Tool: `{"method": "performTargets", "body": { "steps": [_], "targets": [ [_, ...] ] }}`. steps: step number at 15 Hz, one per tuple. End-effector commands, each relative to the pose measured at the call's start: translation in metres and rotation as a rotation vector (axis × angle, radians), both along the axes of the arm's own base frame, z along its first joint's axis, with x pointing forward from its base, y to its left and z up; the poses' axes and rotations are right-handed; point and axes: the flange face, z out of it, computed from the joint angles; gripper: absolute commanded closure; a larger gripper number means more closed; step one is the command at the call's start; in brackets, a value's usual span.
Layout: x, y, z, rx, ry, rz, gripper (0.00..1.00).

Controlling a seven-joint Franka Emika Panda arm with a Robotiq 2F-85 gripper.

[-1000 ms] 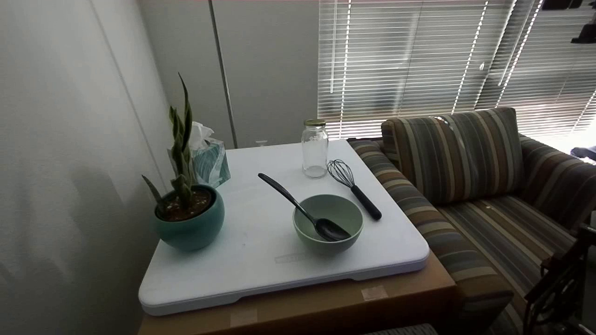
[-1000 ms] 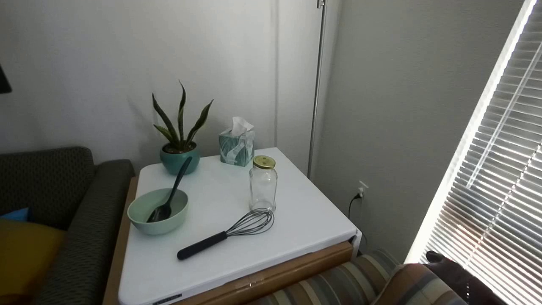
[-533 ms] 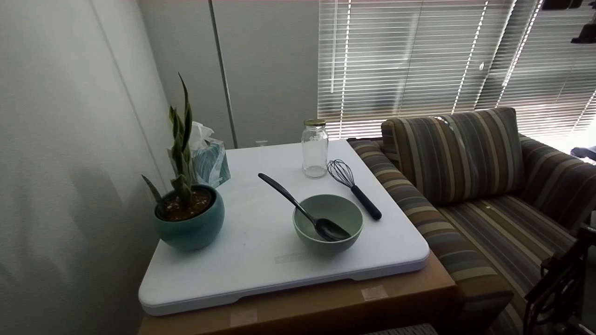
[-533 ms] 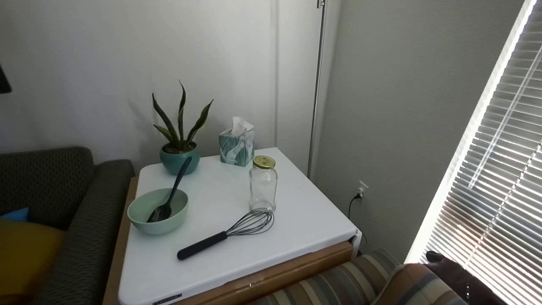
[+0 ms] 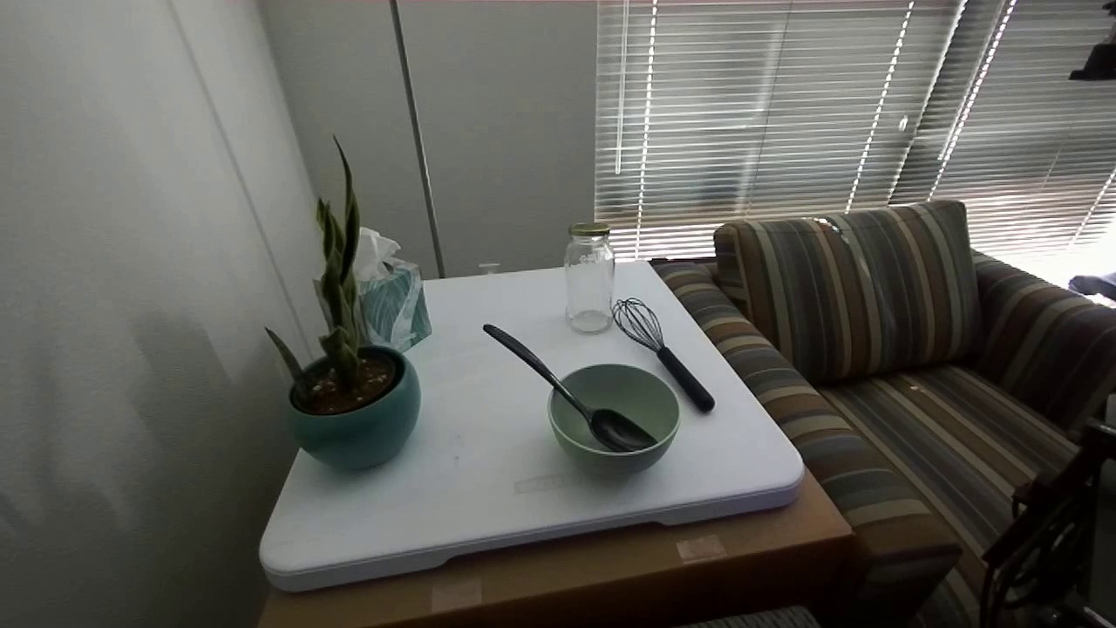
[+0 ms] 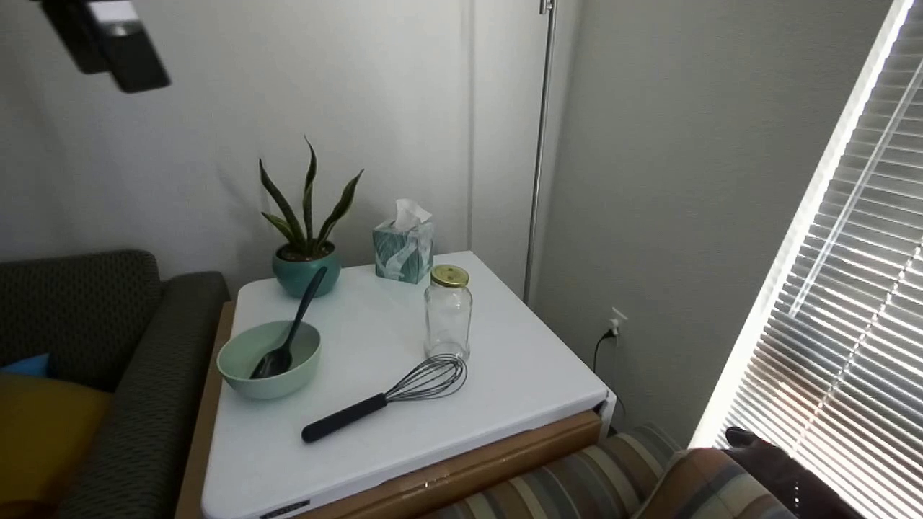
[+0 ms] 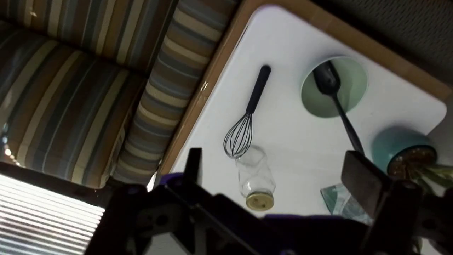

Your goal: Take the lid off the bottle and put it on the board

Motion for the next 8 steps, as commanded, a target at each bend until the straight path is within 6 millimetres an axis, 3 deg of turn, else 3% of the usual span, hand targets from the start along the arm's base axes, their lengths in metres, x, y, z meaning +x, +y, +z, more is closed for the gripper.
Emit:
{"method": "performTargets", "body": {
  "steps": [1, 8],
  "targets": [
    [0.059, -0.032, -0.016, 0.026, -0.042, 0.002, 0.0],
    [0.145, -0.019, -0.099, -0.022, 0.029, -0.006, 0.0]
  ]
}}
